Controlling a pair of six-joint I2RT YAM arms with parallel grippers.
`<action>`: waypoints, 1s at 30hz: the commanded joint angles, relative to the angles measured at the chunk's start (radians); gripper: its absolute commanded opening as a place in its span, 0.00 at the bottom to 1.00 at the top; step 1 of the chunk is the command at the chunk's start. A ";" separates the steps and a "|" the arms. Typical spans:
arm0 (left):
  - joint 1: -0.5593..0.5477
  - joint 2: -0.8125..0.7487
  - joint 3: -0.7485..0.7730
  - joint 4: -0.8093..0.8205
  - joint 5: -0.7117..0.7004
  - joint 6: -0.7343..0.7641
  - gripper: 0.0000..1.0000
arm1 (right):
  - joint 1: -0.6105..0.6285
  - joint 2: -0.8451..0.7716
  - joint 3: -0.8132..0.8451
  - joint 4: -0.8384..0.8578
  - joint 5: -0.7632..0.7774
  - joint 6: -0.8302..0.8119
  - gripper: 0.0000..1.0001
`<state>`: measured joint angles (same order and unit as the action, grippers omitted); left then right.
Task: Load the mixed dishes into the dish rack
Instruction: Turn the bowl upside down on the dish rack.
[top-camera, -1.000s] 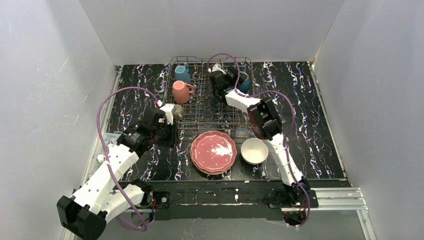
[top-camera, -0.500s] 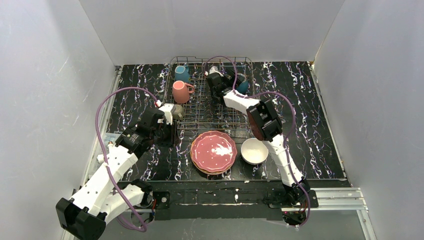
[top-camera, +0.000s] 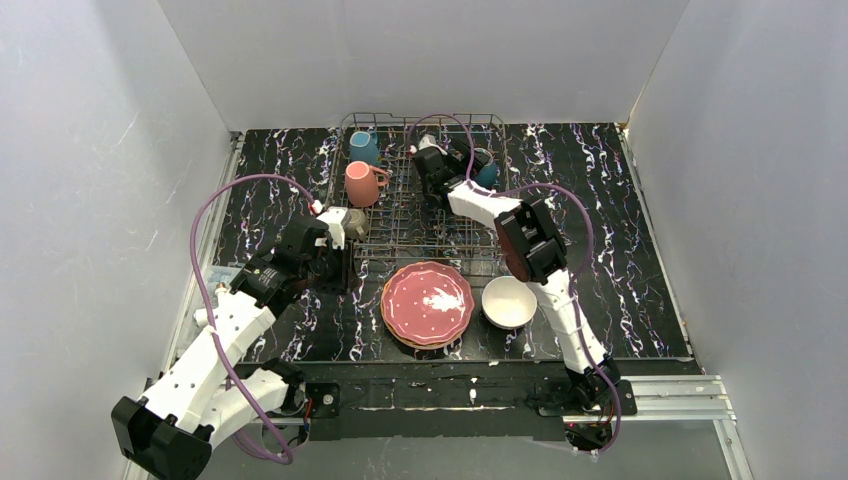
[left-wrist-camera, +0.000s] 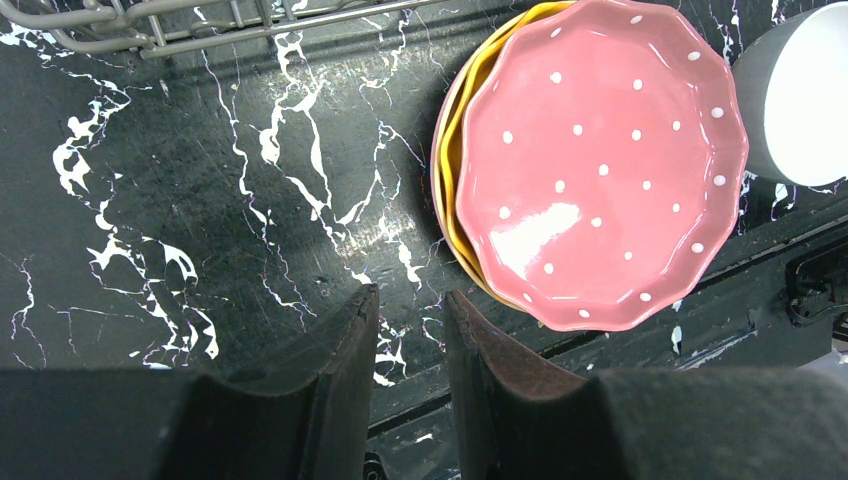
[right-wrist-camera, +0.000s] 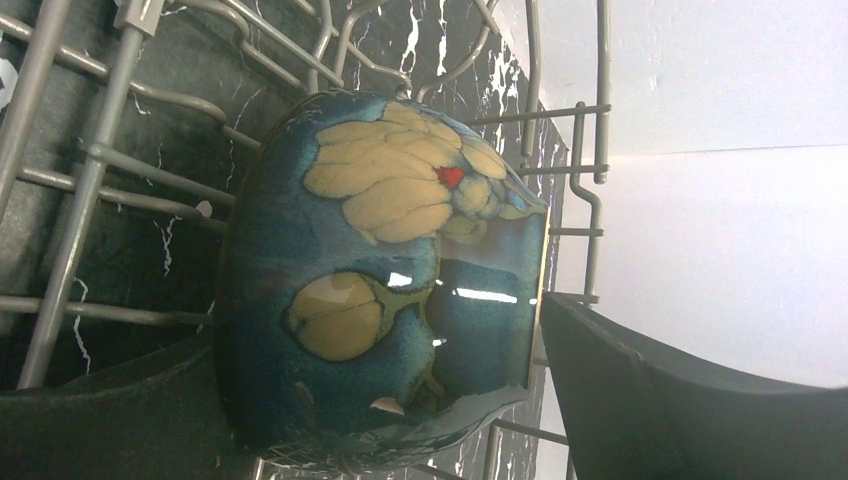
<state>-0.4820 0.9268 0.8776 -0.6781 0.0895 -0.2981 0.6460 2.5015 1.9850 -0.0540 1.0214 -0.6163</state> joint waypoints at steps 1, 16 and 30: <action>-0.004 -0.015 -0.002 -0.009 0.003 0.011 0.30 | 0.011 -0.129 -0.037 0.084 -0.005 0.024 0.98; -0.004 -0.026 -0.002 -0.009 0.004 0.011 0.30 | 0.025 -0.208 -0.099 0.063 0.003 0.053 0.98; -0.004 -0.026 -0.002 -0.011 0.009 0.011 0.30 | 0.061 -0.232 -0.165 0.027 0.022 0.087 0.98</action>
<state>-0.4820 0.9165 0.8776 -0.6788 0.0902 -0.2981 0.6952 2.3497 1.8198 -0.0505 1.0107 -0.5529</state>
